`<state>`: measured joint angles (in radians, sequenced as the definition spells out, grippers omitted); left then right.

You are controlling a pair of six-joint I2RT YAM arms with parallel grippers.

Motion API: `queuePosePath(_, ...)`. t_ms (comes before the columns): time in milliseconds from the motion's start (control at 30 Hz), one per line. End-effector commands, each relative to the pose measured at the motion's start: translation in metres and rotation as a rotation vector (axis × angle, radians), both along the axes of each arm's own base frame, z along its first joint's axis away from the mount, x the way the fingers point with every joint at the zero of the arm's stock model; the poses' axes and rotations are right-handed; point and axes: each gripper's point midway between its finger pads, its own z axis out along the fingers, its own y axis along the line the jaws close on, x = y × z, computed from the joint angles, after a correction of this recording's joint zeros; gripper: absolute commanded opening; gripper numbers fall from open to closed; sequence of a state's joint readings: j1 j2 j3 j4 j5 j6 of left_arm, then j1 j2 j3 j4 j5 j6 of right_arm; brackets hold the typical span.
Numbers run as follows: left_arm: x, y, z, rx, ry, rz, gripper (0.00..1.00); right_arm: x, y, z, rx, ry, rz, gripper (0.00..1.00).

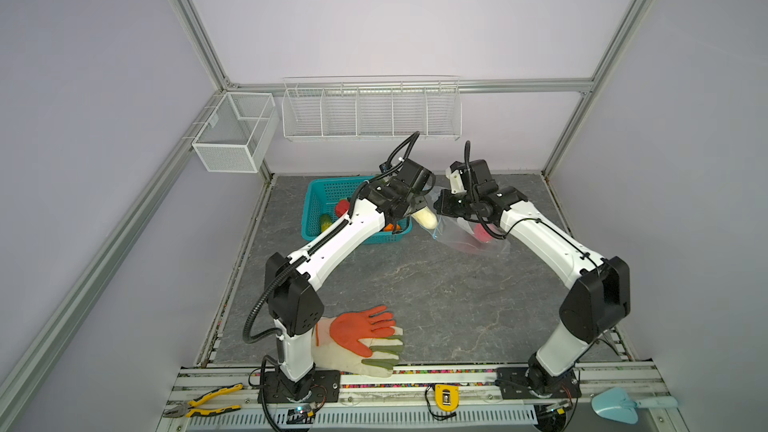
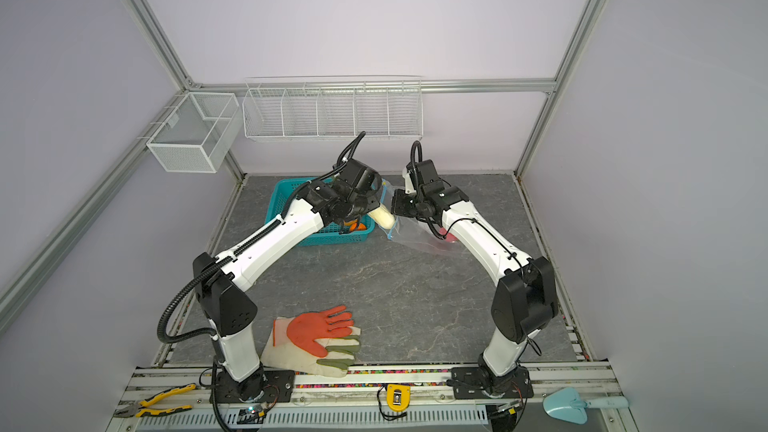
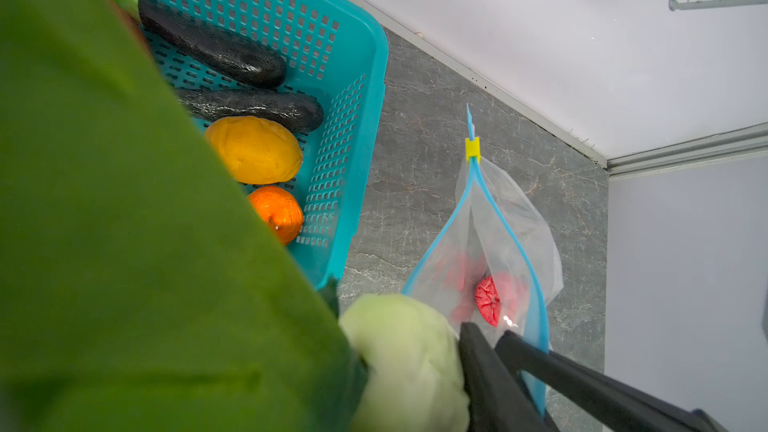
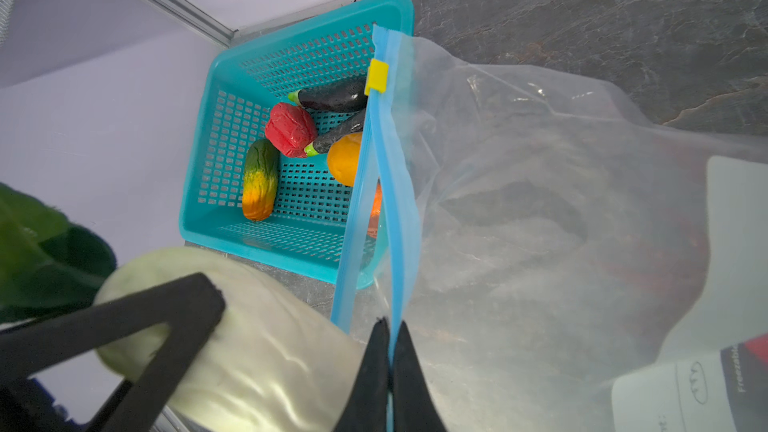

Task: Place the food in the zip-top bag and seal the zipper
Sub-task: 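Carry the white radish with the left gripper toward the bag's open mouth, then lower the radish into the bag and open the left gripper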

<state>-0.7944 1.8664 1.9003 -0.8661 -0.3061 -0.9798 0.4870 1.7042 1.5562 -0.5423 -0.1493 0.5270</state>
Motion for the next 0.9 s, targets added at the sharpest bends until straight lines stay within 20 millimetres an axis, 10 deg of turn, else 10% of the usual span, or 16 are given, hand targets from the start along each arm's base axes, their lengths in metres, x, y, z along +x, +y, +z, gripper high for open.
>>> queuePosePath(0, -0.0018, -0.0014, 0.0026, 0.017, 0.004, -0.005, 0.32, 0.0034, 0.0021, -0.0008, -0.005, 0.002, -0.002, 0.06)
queuePosePath(867, -0.0059, -0.0083, 0.0016, 0.049, -0.008, -0.041, 0.49, 0.0048, 0.0092, -0.0025, -0.006, 0.005, 0.011, 0.07)
